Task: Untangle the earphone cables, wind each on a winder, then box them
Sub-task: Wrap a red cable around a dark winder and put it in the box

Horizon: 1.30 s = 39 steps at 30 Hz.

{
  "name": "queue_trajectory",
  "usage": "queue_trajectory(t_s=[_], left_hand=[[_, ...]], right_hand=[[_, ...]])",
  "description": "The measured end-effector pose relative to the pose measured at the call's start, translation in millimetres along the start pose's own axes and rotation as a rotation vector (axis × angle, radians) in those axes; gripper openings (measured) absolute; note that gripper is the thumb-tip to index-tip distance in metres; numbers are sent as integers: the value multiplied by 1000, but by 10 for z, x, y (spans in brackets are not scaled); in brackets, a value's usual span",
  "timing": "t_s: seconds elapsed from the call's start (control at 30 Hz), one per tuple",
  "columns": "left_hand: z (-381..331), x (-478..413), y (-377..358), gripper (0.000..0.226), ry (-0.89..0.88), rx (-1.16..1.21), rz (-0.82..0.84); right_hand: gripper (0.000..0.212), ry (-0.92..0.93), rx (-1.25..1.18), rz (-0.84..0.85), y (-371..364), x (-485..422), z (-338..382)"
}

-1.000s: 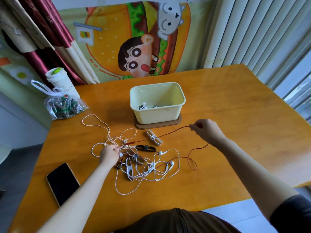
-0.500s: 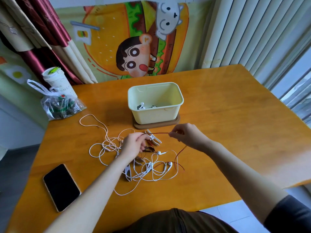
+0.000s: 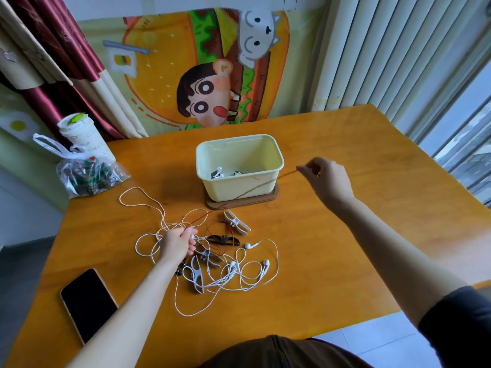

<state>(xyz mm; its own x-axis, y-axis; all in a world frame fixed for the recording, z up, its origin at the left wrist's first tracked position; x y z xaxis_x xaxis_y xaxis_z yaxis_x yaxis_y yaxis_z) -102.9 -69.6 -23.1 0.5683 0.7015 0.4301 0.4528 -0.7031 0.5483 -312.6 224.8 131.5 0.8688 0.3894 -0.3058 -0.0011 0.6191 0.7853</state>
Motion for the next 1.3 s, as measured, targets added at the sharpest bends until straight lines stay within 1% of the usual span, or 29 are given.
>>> queue_trajectory(t_s=[0.07,0.1,0.2,0.3,0.37,0.4,0.47,0.5,0.53,0.57,0.63,0.7,0.77,0.83,0.87,0.97,1.07,1.1,1.13,1.17,1.2,1.23,1.3], left_hand=[[-118,43,-120,28,-39,-21,58],[-180,77,-187,28,-60,-32,98],[-389,212,-379,26,-132,-71,206],[-601,364,-516,25,-221,-141,249],[-709,485,-628,26,-284,-204,288],[-741,550,-698,26,-310,-247,321],[-771,678,-868,26,-340,-327,418],[-771,731,-948,26,-341,-351,468],[-780,778,-1013,25,-340,-364,505],[-795,812,-1061,24,-341,-377,524],[-846,851,-1098,21,-356,-407,517],[-894,838,-1054,19,-371,-397,483],[-877,788,-968,11,-367,-358,467],[-793,709,-872,4,-352,-349,453],[-736,667,-829,4,-345,-370,440],[-508,510,-701,10,-281,-455,392],[-268,379,-594,16,-187,-509,380],[-223,357,-579,20,-169,-512,383],[-209,348,-577,23,-165,-505,382],[-235,354,-585,25,-177,-494,376],[-295,382,-610,26,-199,-485,373],[-372,427,-654,26,-224,-477,378],[-555,548,-783,24,-279,-444,408]], right_hand=[[27,104,-2,-86,158,-61,311],[25,147,3,-100,181,-70,428],[26,186,50,-48,47,-44,491],[26,71,95,112,-305,100,176],[24,-4,168,280,-568,270,-31],[29,-15,195,368,-695,371,-72],[54,37,152,506,-890,541,35],[61,98,82,561,-975,615,183],[63,169,7,620,-1061,701,353],[59,232,-54,686,-1149,796,507],[40,291,-119,771,-1277,941,682],[23,255,-155,761,-1279,944,677],[16,179,-208,721,-1230,881,567],[19,117,-204,652,-1142,794,428],[20,94,-184,611,-1090,753,348],[21,-12,-115,492,-972,656,-26],[21,-133,27,434,-899,649,-389],[22,-135,116,433,-877,664,-418],[29,-111,200,446,-870,690,-379],[40,-63,236,463,-895,708,-283],[50,-8,199,485,-935,734,-127],[55,45,113,518,-1002,772,63],[53,174,-55,620,-1171,900,494]])
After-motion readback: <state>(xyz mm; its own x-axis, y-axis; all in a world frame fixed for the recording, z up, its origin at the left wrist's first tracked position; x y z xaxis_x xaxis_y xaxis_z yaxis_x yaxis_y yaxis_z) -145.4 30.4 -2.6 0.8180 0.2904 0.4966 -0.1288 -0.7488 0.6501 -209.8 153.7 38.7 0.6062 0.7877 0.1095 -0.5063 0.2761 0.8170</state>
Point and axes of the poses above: each hand's wrist, its own x-axis away from the middle knuckle, its own y-axis out of the back of the hand, z = x × y, the point moved 10 cm from there along -x, towards the middle knuckle, and after that the axes turned 9 degrees about y, right-handed, at the moved point
